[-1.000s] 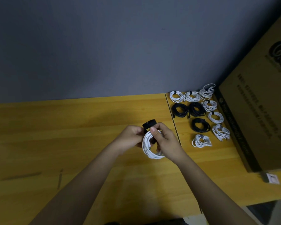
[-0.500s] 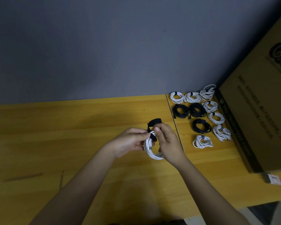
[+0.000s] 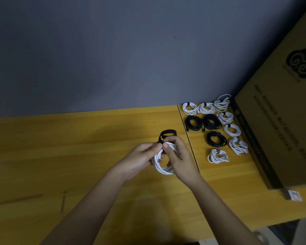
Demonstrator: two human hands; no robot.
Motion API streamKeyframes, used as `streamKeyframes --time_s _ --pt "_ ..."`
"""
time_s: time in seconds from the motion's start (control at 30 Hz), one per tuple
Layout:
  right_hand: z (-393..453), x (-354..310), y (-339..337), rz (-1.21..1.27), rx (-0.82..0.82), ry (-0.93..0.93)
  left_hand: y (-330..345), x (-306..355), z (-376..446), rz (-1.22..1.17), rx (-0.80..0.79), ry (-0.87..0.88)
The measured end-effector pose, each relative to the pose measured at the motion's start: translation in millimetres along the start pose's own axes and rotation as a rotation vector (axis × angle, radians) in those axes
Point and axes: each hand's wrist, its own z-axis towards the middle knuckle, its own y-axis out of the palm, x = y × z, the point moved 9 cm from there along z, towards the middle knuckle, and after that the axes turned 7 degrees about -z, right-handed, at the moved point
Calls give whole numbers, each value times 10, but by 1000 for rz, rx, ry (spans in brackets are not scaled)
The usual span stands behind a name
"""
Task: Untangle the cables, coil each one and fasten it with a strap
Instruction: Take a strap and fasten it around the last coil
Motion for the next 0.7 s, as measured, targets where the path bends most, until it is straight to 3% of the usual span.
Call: streamKeyframes --time_s 0.23,0.4,0.53,0.7 --pt "-25 30 89 231 -93 172 -53 178 -31 535 -30 134" --pt "-78 114 83 345 -34 253 -10 218 -71 599 5 169" --pt "-106 140 96 386 -10 287 70 272 -188 834 45 289" --pt "-155 226 127 501 50 374 119 365 -248 963 152 428"
